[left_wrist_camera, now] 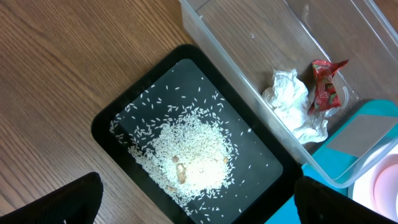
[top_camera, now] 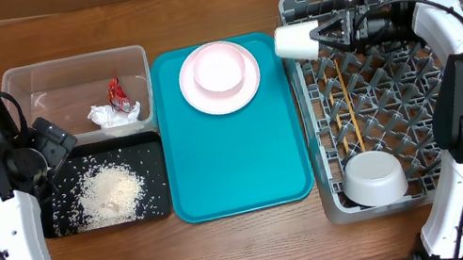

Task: Sort waste into correct bins and load items into the dishwasher
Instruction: 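Carry the white cup into the rack's back left and release it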

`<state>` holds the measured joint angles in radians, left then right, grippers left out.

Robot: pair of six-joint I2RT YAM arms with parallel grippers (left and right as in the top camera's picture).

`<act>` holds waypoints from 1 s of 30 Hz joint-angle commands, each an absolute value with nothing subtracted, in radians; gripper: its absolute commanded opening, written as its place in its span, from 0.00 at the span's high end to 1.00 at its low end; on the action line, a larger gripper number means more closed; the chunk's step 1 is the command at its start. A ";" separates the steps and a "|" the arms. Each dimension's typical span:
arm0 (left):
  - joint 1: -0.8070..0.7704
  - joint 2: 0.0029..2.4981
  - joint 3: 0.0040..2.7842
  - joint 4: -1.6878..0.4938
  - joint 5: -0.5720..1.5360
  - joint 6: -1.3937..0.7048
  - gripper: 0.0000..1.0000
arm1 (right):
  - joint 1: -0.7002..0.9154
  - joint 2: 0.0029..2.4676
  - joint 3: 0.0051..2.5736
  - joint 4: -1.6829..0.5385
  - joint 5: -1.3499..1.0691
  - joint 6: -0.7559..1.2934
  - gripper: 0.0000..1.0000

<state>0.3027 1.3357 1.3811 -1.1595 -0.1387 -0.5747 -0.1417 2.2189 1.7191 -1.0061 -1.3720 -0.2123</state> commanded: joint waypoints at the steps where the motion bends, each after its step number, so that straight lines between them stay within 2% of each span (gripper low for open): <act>1: 0.301 1.341 1.396 -1.159 -0.134 -0.587 0.00 | -0.151 2.230 1.703 -1.047 -1.219 -0.244 0.92; 11: 0.300 1.341 1.396 -1.159 -0.134 -0.587 0.00 | -0.220 2.230 1.703 -1.238 -1.152 -0.395 0.78; 18: 0.301 1.341 1.396 -1.159 -0.134 -0.587 0.00 | -0.265 2.215 1.716 -1.287 -1.152 -0.398 0.51; 20: 0.301 1.341 1.396 -1.159 -0.134 -0.587 0.00 | -0.271 2.200 1.735 -1.303 -1.152 -0.397 0.37; 21: 0.301 1.341 1.396 -1.159 -0.134 -0.587 0.00 | -0.276 2.187 1.751 -1.317 -1.152 -0.397 0.27; 24: 0.301 1.341 1.396 -1.159 -0.134 -0.587 0.00 | -0.282 2.159 1.803 -1.356 -1.149 -0.390 0.08; 27: 0.301 1.341 1.396 -1.159 -0.134 -0.587 0.00 | -0.282 2.127 1.872 -1.394 -1.076 -0.341 0.00; 30: 0.301 1.341 1.396 -1.159 -0.134 -0.587 0.00 | -0.256 2.082 1.930 -1.404 -0.940 -0.258 0.00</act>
<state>0.3027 1.3357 1.3811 -1.1595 -0.1383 -0.5747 -0.2722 2.1815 1.8633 -1.4014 -1.0595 -0.3321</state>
